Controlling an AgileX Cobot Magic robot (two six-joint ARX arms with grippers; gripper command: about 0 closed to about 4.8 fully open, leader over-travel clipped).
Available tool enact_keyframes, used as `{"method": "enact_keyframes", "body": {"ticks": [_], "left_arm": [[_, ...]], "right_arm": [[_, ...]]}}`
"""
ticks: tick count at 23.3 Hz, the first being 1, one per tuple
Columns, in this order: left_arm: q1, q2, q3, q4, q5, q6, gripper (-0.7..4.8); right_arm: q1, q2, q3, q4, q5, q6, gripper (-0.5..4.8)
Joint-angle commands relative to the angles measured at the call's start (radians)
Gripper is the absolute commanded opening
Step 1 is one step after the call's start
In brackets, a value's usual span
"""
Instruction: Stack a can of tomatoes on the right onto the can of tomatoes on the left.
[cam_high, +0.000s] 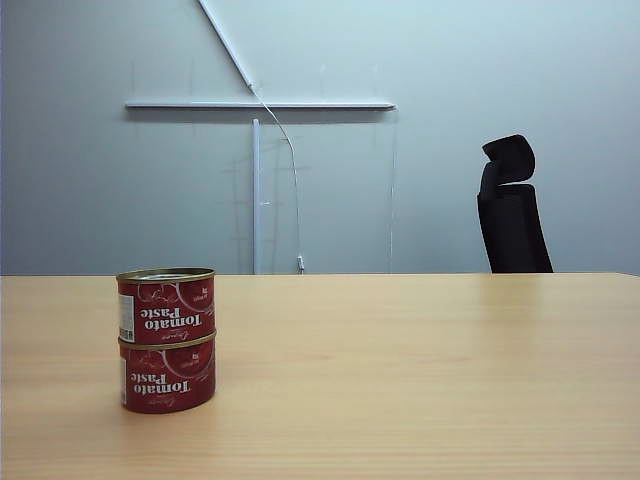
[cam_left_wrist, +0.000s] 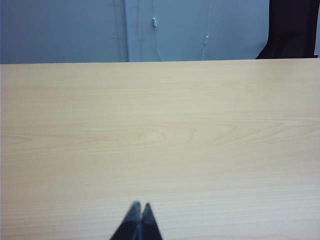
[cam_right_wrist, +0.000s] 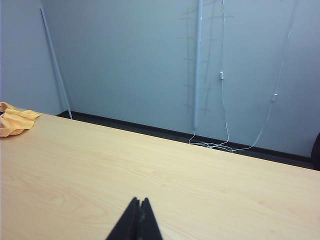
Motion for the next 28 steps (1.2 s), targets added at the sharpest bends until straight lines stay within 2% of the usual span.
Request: {"method": "enact_keyframes", "body": {"ticks": [1,22,24,28], "left_arm": [[-0.001,0.000,0.002,0.019,0.000,0.007,-0.02],[-0.002,0.000,0.002,0.018,0.000,0.007,-0.02],[-0.002,0.000,0.002,0.018,0.000,0.007,-0.02],[-0.002,0.000,0.002,0.018,0.000,0.007,-0.02]], "right_arm": [[0.000,-0.002,0.003,0.026,0.005,-0.003,-0.09],[-0.011,-0.002,-0.003,-0.042,0.001,-0.006,-0.09],[-0.011,-0.004,-0.004,-0.052,0.004,-0.052,-0.09],[-0.061,-0.039,-0.045,-0.060,0.000,-0.052,-0.09]]}}
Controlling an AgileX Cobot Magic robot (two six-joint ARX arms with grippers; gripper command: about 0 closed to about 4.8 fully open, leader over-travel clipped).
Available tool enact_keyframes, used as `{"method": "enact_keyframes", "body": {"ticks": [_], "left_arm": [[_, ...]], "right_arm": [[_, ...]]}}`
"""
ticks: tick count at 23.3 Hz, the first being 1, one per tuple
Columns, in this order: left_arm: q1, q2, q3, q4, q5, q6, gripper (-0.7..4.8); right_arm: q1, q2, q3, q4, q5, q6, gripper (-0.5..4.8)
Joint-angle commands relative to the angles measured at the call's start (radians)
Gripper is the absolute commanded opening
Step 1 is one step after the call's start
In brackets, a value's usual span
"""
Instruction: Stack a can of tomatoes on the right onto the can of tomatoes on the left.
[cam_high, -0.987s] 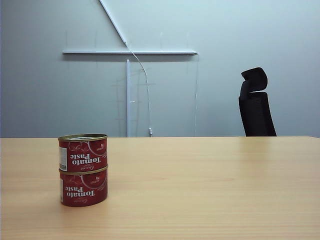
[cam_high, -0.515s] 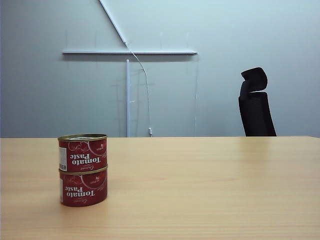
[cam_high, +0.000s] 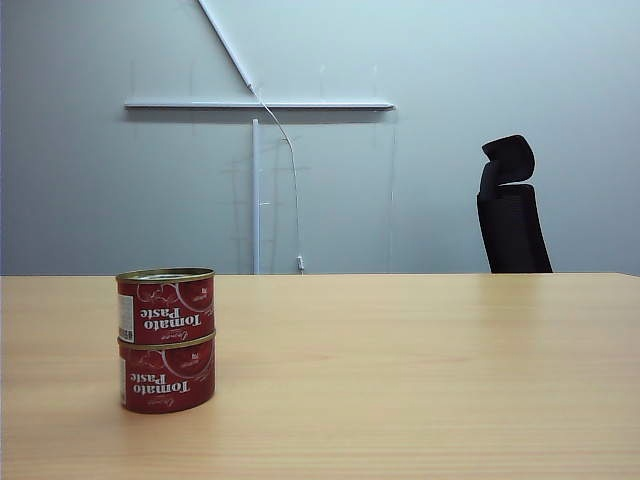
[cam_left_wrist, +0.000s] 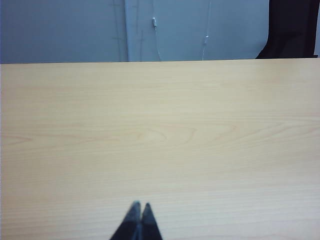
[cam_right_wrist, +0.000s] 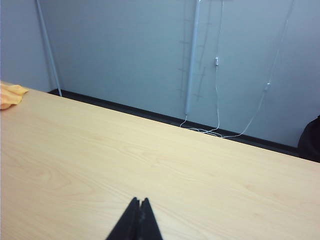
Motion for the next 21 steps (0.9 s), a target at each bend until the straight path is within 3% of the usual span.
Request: {"method": "enact_keyframes", "body": {"ticks": [1,6,8,10,18,21], "left_arm": [[-0.002,0.000,0.002,0.018,0.000,0.007,-0.02],[-0.002,0.000,0.002,0.018,0.000,0.007,-0.02],[-0.002,0.000,0.002,0.018,-0.003,0.007,-0.02],[-0.002,0.000,0.002,0.018,-0.002,0.007,-0.02],[-0.002,0.000,0.002,0.017,-0.002,0.007,-0.02],[-0.002,0.000,0.002,0.016,-0.002,0.007,-0.02]], "right_arm": [[-0.059,-0.047,-0.051,0.014,-0.003,-0.006,-0.09],[-0.217,-0.161,-0.249,0.144,-0.135,-0.006,-0.08],[-0.354,-0.248,-0.440,0.288,-0.215,-0.004,-0.09],[-0.413,-0.299,-0.539,0.355,-0.294,-0.001,-0.09],[-0.608,-0.512,-0.811,0.496,-0.447,0.004,-0.09],[-0.674,-0.570,-0.882,0.508,-0.445,0.025,-0.09]]}}
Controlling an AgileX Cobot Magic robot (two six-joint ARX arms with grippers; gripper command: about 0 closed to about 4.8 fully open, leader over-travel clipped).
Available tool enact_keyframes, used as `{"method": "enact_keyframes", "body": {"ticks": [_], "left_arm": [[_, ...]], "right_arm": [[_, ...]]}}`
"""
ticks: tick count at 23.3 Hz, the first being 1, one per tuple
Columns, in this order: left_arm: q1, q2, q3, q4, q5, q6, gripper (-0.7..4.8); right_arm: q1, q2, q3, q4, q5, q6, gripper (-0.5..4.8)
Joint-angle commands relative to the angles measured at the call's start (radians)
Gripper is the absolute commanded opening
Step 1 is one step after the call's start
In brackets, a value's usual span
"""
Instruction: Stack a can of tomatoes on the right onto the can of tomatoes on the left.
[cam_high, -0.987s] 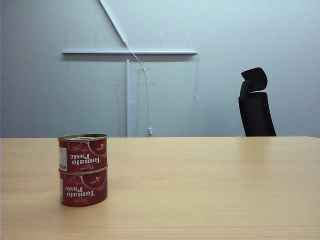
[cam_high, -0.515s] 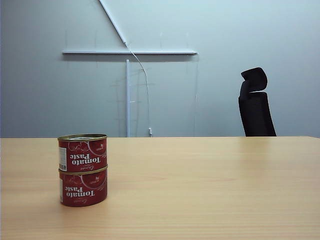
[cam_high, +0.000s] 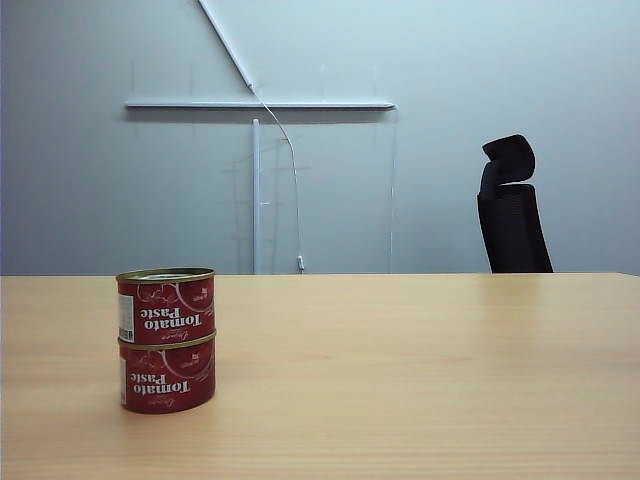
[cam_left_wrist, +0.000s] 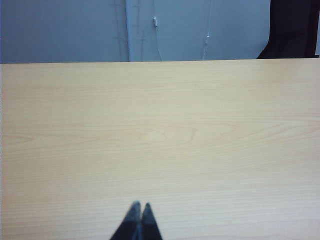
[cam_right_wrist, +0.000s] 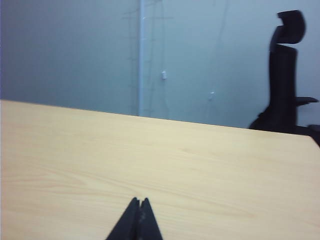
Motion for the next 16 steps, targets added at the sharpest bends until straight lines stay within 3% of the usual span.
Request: {"method": "enact_keyframes", "body": {"ticks": [1,16], "left_arm": [[-0.001,0.000,0.002,0.017,0.001,0.007,-0.02],[-0.001,0.000,0.002,0.016,0.000,0.007,-0.02]], "right_arm": [[-0.035,-0.047,-0.053,0.032,0.008,0.013,-0.09],[-0.051,-0.145,-0.079,-0.069,0.090,0.064,-0.09]]}}
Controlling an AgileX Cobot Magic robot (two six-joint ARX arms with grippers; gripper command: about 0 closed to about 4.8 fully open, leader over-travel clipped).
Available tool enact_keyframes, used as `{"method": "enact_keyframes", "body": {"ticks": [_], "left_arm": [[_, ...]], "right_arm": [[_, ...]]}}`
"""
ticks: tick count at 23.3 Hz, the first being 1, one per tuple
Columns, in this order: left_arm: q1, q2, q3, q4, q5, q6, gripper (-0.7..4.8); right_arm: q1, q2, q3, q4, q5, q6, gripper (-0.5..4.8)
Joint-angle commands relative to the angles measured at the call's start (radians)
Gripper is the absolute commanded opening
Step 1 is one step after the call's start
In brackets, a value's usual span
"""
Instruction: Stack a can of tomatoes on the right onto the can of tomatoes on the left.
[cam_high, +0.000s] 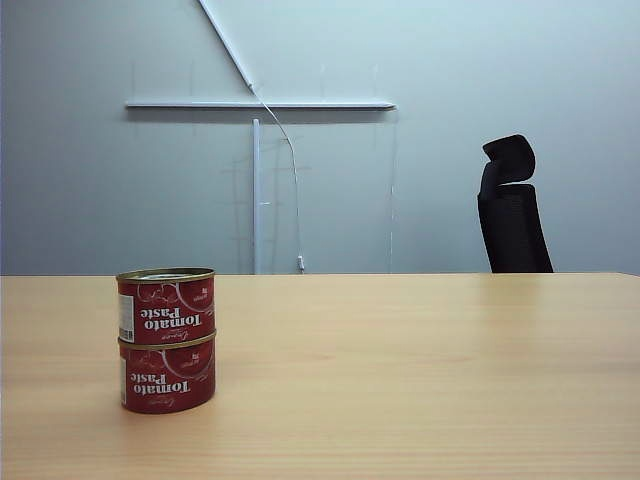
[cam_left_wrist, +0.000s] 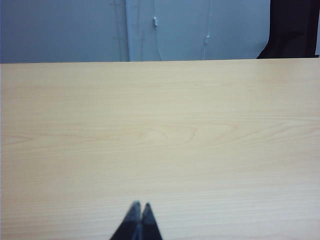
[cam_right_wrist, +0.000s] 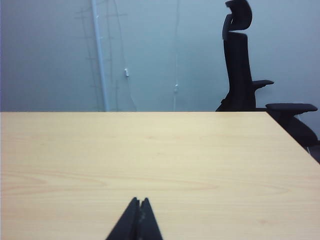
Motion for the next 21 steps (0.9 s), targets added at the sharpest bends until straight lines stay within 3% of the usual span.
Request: {"method": "enact_keyframes", "body": {"ticks": [1,21], "left_arm": [[-0.001,0.000,0.002,0.016,0.001,0.007,-0.02],[-0.001,0.000,0.002,0.016,0.001,0.007,-0.02]], "right_arm": [[0.004,-0.002,-0.004,0.006,0.004,0.015,-0.09],[0.003,-0.002,-0.004,-0.035,0.004,0.035,-0.09]]}}
